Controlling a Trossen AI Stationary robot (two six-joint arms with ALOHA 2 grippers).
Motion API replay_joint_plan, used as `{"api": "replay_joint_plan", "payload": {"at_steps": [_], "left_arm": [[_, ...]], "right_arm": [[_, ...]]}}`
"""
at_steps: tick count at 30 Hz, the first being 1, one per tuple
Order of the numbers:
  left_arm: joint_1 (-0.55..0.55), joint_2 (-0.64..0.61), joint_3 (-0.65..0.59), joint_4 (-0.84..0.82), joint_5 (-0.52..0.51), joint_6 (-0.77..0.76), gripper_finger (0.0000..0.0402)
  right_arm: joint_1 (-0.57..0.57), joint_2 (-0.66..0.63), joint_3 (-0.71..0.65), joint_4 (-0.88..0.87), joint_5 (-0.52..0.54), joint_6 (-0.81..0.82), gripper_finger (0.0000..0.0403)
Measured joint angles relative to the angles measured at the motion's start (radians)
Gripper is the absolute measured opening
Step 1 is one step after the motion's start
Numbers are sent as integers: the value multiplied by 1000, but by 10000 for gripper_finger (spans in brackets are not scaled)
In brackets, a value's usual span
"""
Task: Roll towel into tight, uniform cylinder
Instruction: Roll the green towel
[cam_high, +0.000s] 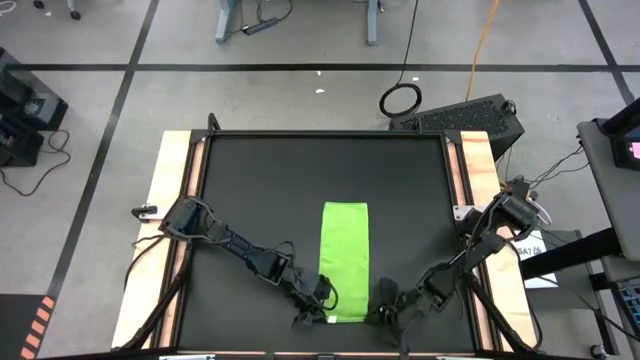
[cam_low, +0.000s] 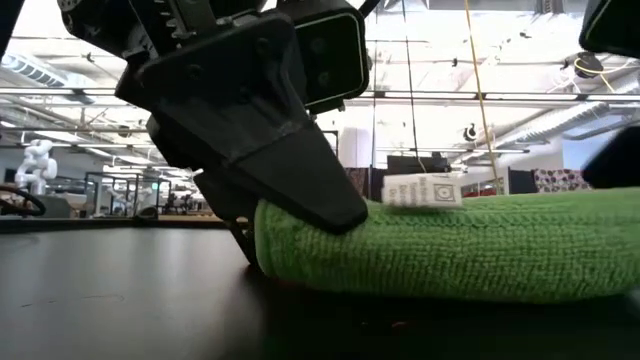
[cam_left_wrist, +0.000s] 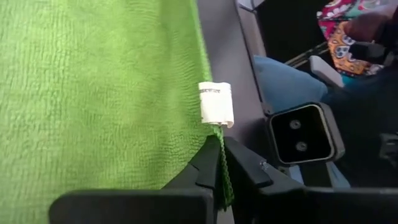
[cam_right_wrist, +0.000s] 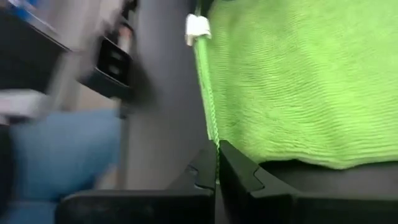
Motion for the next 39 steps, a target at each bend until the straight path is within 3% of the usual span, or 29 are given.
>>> {"api": "replay_joint_plan", "payload": {"at_steps": [5, 15, 19, 24, 29, 33, 36, 39], "left_arm": [[0, -1, 1, -13, -11, -23, 24], [-14, -2, 1, -38, -10, 30, 28], [-34, -7, 8, -50, 1, 91, 59], [-44, -54, 8, -87, -31, 164, 131], [-72, -152, 8, -225, -203, 322, 181], [-159, -207, 9, -241, -346, 551, 186], [-239, -200, 9, -234, -519, 702, 187], [-286, -160, 10, -208, -621, 820, 187]], "right_arm": [[-19, 17, -99, 203, -45, 91, 0], [-87, 16, -104, 200, -177, 145, 0], [-105, 15, -104, 186, -206, 153, 0], [-114, 15, -104, 175, -212, 177, 0], [-116, 15, -104, 169, -209, 202, 0], [-118, 13, -104, 176, -206, 215, 0], [-123, 13, -104, 182, -207, 226, 0], [-128, 13, -104, 188, -207, 231, 0]]}}
